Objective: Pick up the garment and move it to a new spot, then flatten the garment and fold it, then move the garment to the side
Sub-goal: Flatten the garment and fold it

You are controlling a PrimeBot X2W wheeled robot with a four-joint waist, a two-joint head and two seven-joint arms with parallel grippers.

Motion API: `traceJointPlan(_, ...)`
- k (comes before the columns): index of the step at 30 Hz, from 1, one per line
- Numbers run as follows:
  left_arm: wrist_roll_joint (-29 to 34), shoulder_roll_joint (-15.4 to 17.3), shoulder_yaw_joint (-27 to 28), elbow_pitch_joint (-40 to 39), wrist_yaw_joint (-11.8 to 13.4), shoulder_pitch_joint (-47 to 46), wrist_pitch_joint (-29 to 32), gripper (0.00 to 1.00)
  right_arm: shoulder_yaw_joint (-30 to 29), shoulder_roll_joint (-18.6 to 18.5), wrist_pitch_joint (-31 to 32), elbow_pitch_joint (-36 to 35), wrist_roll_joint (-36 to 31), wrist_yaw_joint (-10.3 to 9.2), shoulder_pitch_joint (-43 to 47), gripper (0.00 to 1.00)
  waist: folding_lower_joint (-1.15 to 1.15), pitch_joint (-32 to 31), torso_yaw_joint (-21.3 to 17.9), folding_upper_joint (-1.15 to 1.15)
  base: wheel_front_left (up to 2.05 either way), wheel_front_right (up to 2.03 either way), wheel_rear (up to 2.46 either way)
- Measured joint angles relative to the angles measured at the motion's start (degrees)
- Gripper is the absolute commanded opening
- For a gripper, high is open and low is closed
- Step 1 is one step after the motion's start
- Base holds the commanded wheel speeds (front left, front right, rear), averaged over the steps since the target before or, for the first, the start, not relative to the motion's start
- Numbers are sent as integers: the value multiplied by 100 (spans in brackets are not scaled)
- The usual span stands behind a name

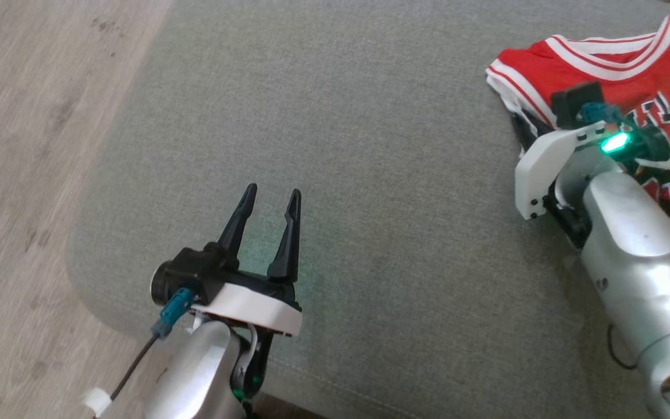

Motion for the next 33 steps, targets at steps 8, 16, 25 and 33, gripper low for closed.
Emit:
traceJointPlan(8,91,-4,36,41,-2,0,0,100,154,326,-673,204,323,0,152,0,0,-266,-144,0,0,0,0)
traceJointPlan(16,235,-5,226,105,-36,52,0,100,1300,661,-1169,-537,1049,0,388,0,-1,-615,-289,0,0,0,0)
traceJointPlan(25,364,-5,399,215,-100,281,0,100,3673,587,-1066,-1795,2017,0,792,0,-1,-962,-465,0,0,0,0)
traceJointPlan(33,525,18,583,235,-151,473,0,100,4434,165,-1479,-2205,2561,0,794,100,-1,-1211,-662,0,0,0,0)
